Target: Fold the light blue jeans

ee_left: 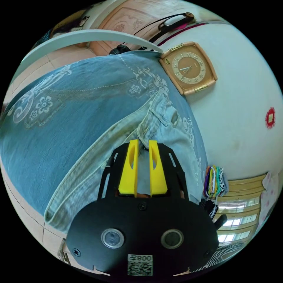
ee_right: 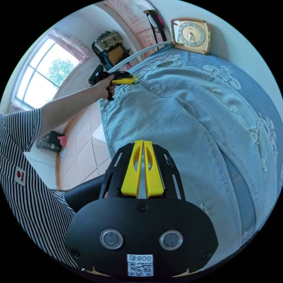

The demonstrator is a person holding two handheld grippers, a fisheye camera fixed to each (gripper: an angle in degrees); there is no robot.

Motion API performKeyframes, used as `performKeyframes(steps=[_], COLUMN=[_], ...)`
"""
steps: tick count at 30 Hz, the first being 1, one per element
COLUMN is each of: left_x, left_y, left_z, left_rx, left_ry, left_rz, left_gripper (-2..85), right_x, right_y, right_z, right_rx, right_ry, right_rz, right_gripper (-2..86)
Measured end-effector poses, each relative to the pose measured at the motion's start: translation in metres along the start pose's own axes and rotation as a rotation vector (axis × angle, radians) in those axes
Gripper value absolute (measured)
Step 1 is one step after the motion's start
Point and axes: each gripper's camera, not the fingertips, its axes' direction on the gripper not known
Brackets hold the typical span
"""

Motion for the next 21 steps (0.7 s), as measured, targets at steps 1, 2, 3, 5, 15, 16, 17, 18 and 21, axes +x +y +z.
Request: performKeyframes(steps=[1,2,3,5,15,16,17,18,21], left_x=[-0.001,-0.002,-0.003,-0.003,-0.006,-0.007,-0.007,-0.003,0.008], left_y=[-0.005,-0.007,-0.009,-0.01,-0.006,-0.007,-0.007,-0.009,-0.008], left_z=[0.005,0.008,0.011,0.013,0.042,0.048,0.051,0.056,0.062], left_rx=[0.009,0.011,0.011,0.025,0.027,0.037,0.04,0.041,0.076], left_ry=[0.007,0.013,0.029,0.054,0.051,0.078,0.082,0.075,0.043], left_rz=[-0.01,-0.014,-0.015,-0.004,0.017,-0.003,-0.007,0.002,0.031], left_gripper=[3.4,2.9,2.3,1.7,0.9,0.9,0.9,1.0,0.8], right_x=[0.01,0.015,0.023,0.034,0.069,0.076,0.081,0.09,0.112], right_y=[0.001,0.002,0.002,0.003,-0.038,-0.047,-0.052,-0.06,-0.074], right_z=[0.006,0.01,0.019,0.031,0.079,0.088,0.093,0.105,0.15], right_rx=[0.009,0.01,0.009,0.017,0.115,0.12,0.118,0.107,0.01], right_ry=[-0.005,-0.009,-0.013,-0.019,0.107,0.141,0.156,0.169,0.18], right_rz=[0.015,0.021,0.032,0.048,0.0,0.006,0.015,0.028,0.073], right_gripper=[0.2,0.2,0.2,0.2,0.2,0.2,0.2,0.2,0.2])
